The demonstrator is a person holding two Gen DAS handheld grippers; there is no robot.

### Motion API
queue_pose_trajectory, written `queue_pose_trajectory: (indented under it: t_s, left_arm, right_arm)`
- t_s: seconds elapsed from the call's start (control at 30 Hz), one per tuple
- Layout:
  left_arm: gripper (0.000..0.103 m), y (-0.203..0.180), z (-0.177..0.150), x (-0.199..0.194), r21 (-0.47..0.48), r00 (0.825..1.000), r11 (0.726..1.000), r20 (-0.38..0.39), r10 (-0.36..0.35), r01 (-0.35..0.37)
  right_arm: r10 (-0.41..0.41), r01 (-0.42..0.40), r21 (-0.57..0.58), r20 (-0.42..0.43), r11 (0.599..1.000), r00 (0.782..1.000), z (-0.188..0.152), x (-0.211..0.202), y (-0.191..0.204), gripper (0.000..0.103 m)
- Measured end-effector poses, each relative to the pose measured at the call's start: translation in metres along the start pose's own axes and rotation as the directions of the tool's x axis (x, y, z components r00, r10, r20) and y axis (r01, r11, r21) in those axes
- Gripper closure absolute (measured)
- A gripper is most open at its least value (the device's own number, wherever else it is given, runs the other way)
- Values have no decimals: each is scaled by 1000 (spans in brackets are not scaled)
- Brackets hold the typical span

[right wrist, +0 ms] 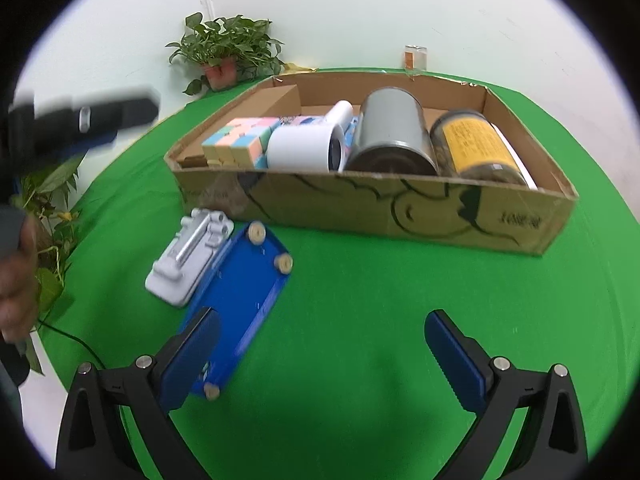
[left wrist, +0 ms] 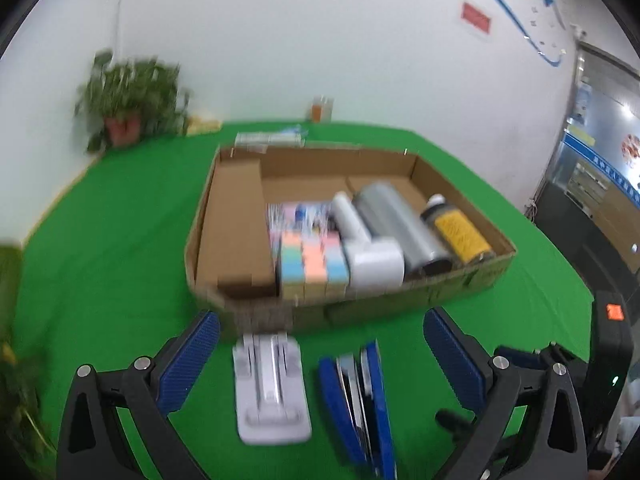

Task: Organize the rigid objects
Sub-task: 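Open both grippers and move them to the blue stapler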

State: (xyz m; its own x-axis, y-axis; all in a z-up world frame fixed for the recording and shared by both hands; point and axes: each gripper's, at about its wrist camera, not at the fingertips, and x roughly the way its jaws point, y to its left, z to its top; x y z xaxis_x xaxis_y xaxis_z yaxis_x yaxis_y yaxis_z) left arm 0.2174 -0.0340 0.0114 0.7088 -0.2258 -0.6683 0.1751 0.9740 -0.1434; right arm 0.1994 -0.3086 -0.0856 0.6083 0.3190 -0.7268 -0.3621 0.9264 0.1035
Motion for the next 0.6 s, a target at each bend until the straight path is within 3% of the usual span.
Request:
queue_pose_trajectory:
  t_s: [0.17,0.37,0.43,0.5,0.6]
  left_arm:
    - [1,5,-50,21,-62,979,997,-196,-47,35]
    - [2,-18,-84,40,-105,939,989,-317,-133,104]
    - [7,-25,-93,49,-132,920,983,-353,-170,131]
    - [21,-32,-98,56,-149,905,978,-380,-192,145]
    - [26,-41,-102,67,-158,889,974,-405,-211,160]
  right_arm:
    - [31,-31,-22,6,999,1000,-13,-11,3,1]
    - [159,-157,-97,6,983,987,-35,-25,14,1]
    - [185,-185,-135,-9,973,983,-43,-27,21,1]
    - [198,-199,-153,-19,968,980,-49,-27,25,1]
    - [196,-197,-160,-22,967,980,-56,-28,25,1]
